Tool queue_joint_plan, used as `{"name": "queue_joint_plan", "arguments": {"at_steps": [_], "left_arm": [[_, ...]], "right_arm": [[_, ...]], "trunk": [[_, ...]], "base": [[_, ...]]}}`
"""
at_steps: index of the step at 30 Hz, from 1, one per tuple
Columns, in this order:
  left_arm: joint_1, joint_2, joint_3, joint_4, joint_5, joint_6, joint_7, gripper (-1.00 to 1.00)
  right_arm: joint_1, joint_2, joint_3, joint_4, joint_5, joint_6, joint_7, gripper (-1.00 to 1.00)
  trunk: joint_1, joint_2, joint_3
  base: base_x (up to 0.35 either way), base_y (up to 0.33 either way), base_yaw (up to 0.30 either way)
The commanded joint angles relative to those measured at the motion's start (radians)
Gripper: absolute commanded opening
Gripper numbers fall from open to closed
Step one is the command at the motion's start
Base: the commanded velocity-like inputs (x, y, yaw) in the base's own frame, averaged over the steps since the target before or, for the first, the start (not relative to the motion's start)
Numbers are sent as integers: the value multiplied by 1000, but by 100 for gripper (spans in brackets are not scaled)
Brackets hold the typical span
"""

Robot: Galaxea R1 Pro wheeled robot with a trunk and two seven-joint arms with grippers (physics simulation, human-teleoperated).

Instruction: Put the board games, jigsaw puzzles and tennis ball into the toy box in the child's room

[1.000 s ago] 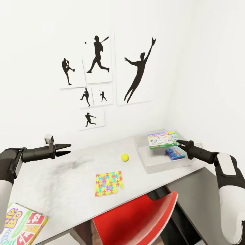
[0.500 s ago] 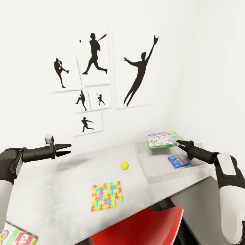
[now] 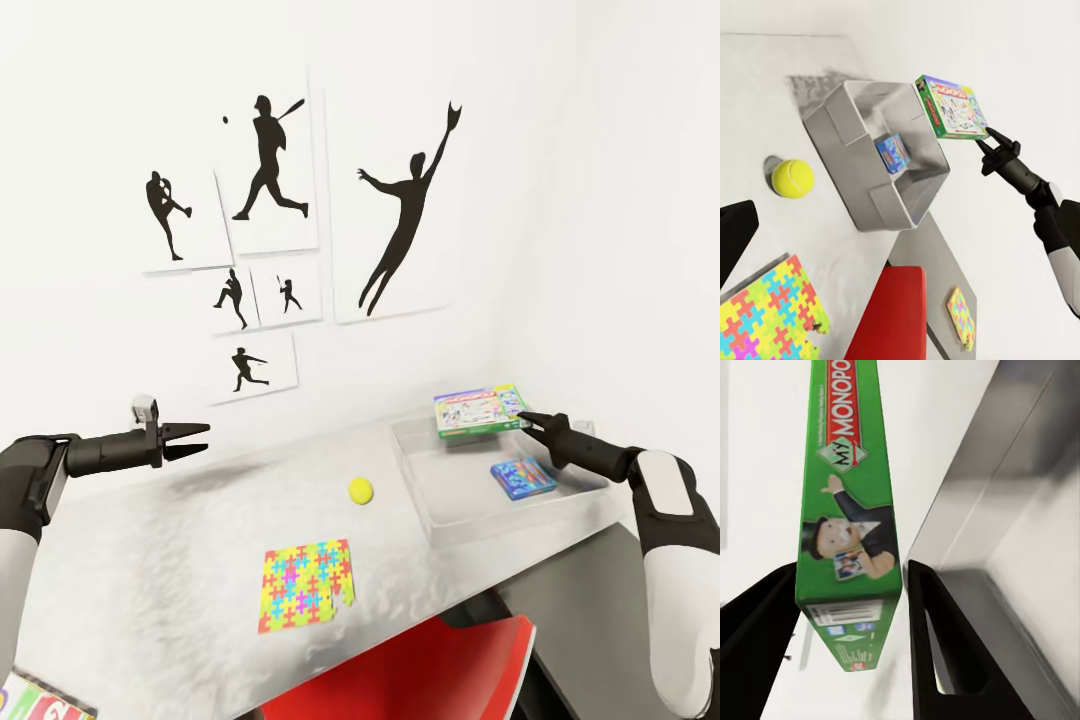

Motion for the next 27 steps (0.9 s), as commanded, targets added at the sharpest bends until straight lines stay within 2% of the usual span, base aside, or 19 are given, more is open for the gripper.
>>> {"name": "queue_joint_plan", "arguments": {"at_steps": [1,5,10,13,17,20,23,27], "left_arm": [[-1,0,2,-1,-11,10,-9,100],[-1,0,3,-1,-11,10,-9,100],[0,0,3,-1,-11,9,-9,100],[0,0,3,-1,-11,9,-9,100],[2,1,3,-2,-11,9,-9,100],[3,2,4,-1,-11,8,-9,100],[6,4,4,-2,-11,8,-9,100],[8,4,4,-2,-10,9,-9,100]], "right_arm": [[-2,0,1,0,8,4,6,-100],[-22,-8,47,3,13,-5,5,-100],[-53,-15,79,7,14,0,4,-100],[-59,-16,103,8,15,3,3,-100],[-61,-16,159,9,15,4,3,-100],[-61,-16,177,8,15,5,1,-100],[-61,-17,207,4,14,45,-21,-100],[-64,-17,231,8,14,54,-52,-100]], "trunk": [[1,-2,-2],[1,-2,-2],[1,-2,-2],[1,-2,-2],[1,-2,-2],[1,-2,-2],[1,-2,-2],[1,-2,-2]], "base": [[0,0,0],[0,0,0],[0,0,0],[0,0,0],[0,0,0],[0,0,0],[0,0,0],[0,0,0]]}}
